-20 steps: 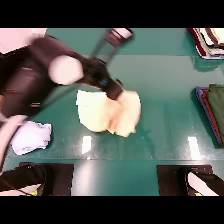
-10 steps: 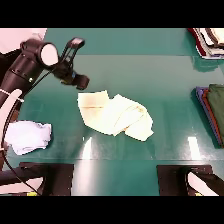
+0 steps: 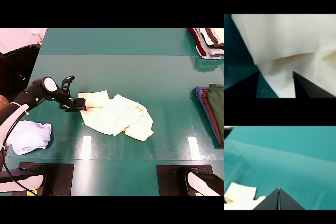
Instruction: Fold the shirts.
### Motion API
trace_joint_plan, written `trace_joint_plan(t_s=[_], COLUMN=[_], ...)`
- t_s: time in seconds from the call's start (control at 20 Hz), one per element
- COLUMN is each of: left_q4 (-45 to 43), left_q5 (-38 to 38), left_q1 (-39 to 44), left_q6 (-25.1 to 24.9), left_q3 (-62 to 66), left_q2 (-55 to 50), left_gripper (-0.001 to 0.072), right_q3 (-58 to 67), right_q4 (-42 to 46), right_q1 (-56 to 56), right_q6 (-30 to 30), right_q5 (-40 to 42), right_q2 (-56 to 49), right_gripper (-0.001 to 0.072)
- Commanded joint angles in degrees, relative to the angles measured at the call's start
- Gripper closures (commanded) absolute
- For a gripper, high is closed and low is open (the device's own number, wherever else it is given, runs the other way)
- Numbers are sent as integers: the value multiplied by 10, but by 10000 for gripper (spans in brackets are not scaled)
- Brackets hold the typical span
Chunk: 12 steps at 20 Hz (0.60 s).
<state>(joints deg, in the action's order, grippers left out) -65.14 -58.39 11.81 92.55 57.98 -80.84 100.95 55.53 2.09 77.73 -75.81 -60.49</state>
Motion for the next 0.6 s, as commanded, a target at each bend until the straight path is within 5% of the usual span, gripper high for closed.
trace_joint_plan(t_s=[0.0,0.1,0.15,0.2,0.35,0.55], left_q4=[48,51,52,46,38,34], left_q5=[36,50,50,48,47,51], left_q1=[8,18,19,18,18,18], left_q6=[0,0,0,-1,-16,-52], left_q3=[-27,-26,-19,-5,48,103], left_q2=[-20,-24,-24,-23,8,57], left_gripper=[209,263,560,680,683,683], right_q3=[0,0,0,0,-64,-298], right_q4=[-1,0,2,10,62,111], right_q1=[0,0,0,0,0,0], right_q6=[0,0,0,0,15,36], right_q5=[-35,-54,-73,-97,-129,-101], right_q2=[-19,-32,-38,-45,-43,-1], right_gripper=[695,695,695,695,695,688])
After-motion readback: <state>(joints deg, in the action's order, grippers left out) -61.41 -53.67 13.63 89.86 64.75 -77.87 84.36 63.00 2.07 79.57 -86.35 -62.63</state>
